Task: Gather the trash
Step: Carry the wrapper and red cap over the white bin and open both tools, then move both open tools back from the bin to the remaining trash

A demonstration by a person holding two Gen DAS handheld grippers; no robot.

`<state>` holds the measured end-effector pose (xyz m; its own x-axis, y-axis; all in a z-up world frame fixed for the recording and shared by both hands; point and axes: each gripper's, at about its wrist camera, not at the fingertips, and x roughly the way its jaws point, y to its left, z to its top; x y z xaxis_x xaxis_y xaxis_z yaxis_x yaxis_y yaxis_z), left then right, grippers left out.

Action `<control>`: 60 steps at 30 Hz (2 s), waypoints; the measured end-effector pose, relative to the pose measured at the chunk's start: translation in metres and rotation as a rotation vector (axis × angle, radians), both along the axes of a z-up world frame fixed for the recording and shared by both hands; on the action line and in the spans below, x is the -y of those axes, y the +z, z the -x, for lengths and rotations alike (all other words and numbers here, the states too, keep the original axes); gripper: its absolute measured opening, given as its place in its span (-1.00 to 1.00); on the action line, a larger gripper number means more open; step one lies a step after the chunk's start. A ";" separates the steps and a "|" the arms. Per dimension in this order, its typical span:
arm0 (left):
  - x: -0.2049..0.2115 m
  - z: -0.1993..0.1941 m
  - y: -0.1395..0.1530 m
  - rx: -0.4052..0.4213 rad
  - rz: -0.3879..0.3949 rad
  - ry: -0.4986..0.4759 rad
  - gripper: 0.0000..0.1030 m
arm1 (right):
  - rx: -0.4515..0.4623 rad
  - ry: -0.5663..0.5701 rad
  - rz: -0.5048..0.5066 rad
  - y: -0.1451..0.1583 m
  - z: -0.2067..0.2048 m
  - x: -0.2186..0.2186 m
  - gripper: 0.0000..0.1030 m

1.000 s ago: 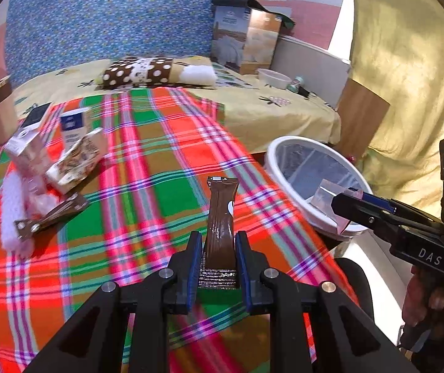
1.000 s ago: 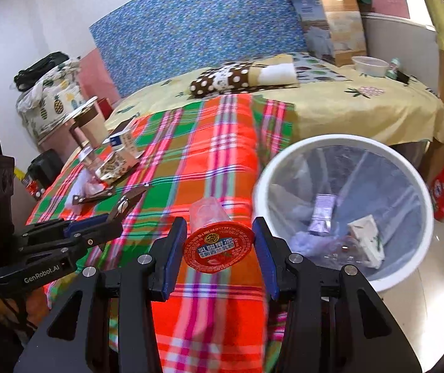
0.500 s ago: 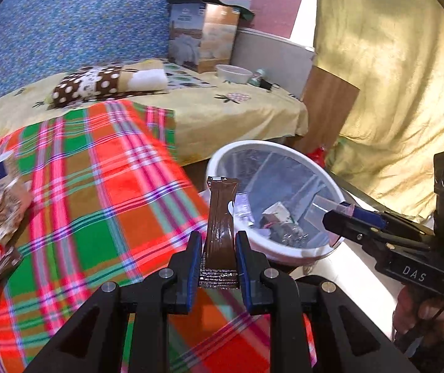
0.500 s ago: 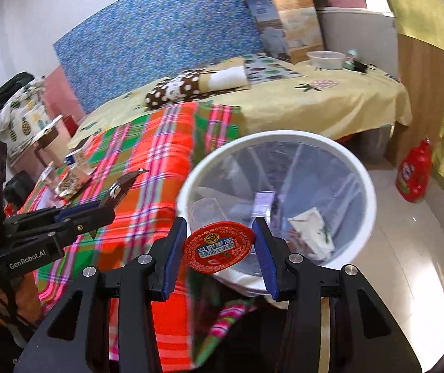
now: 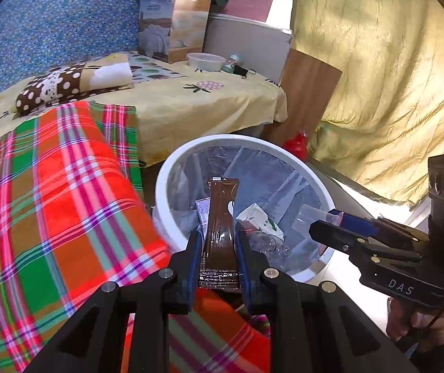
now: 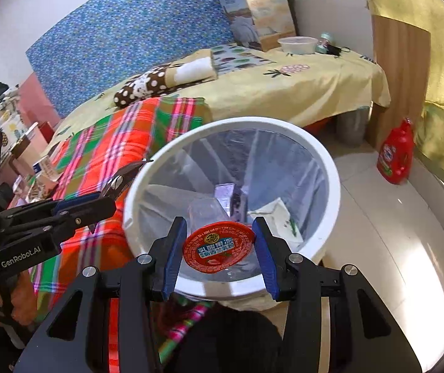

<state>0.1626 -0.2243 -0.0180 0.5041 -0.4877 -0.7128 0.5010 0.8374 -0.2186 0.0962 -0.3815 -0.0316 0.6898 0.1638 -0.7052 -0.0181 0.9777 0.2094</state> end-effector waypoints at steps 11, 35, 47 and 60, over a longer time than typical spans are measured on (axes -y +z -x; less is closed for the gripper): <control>0.012 -0.011 -0.006 0.001 -0.007 0.001 -0.34 | -0.003 -0.062 0.051 -0.003 -0.003 0.014 -0.05; -0.063 0.033 0.014 0.040 0.038 0.125 -0.33 | 0.085 0.085 0.015 0.023 0.016 -0.041 0.02; -0.117 0.068 0.017 0.066 0.012 0.250 -0.33 | 0.085 0.216 0.005 0.027 0.028 -0.091 0.02; -0.180 0.089 0.023 0.086 0.003 0.401 -0.33 | 0.100 0.319 -0.021 0.033 0.027 -0.143 0.02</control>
